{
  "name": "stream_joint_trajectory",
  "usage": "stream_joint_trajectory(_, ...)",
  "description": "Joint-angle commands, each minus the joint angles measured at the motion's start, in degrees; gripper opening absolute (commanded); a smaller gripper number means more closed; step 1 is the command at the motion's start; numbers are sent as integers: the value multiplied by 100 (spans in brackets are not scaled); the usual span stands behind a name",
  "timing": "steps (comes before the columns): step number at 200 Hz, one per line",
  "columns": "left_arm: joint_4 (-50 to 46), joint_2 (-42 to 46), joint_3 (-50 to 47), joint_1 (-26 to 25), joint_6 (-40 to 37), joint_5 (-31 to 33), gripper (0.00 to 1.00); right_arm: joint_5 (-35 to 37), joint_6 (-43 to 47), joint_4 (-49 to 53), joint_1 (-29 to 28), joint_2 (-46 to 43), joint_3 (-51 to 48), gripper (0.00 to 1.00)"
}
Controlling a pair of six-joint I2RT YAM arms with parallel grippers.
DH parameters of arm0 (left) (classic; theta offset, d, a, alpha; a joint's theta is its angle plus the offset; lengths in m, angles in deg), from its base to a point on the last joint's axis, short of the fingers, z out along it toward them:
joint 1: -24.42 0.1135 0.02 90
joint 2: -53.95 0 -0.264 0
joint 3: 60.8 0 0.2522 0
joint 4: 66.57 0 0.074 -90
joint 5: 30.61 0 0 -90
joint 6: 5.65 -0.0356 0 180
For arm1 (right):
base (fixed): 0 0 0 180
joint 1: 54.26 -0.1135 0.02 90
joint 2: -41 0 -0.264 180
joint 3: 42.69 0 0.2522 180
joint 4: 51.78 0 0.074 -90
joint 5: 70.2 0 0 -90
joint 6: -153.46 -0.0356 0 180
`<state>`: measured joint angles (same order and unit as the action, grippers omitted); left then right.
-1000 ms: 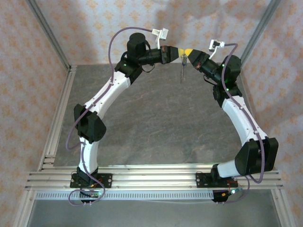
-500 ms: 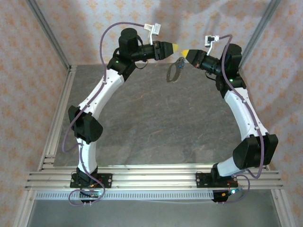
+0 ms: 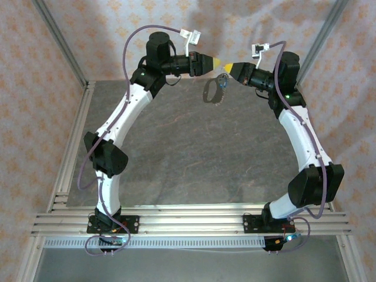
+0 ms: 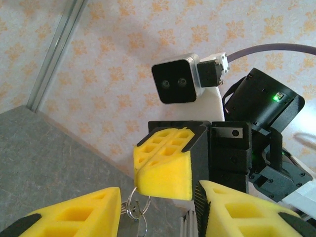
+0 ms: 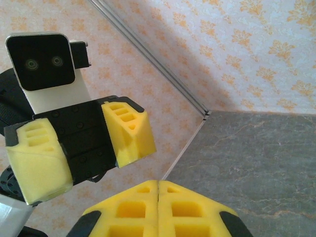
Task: Put the keys on the keyring
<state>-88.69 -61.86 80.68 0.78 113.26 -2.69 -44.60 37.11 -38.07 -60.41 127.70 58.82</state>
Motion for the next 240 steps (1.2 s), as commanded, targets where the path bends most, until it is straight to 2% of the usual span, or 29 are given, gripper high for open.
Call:
stream_joint_trajectory(1,-154,-202,275,-94,-111,-216,42,-169,-158,-535,40,-56,9,0)
stream_joint_trajectory(79,-272,-355,376,-207,-166,-260,35,-109,-322,-805,35,-92,-141,0)
stream_joint_trajectory(140,-192,-329,313,-281,-148,-361,16,16,-416,-928,53,-99,-247,0)
stream_joint_trajectory(216,176,-337,225,-373,114,-186,14,-66,-506,-1069,62,-155,-393,0)
stream_joint_trajectory(240,194,-364,219,-432,111,-117,11,-60,-543,-1140,62,-179,-466,0)
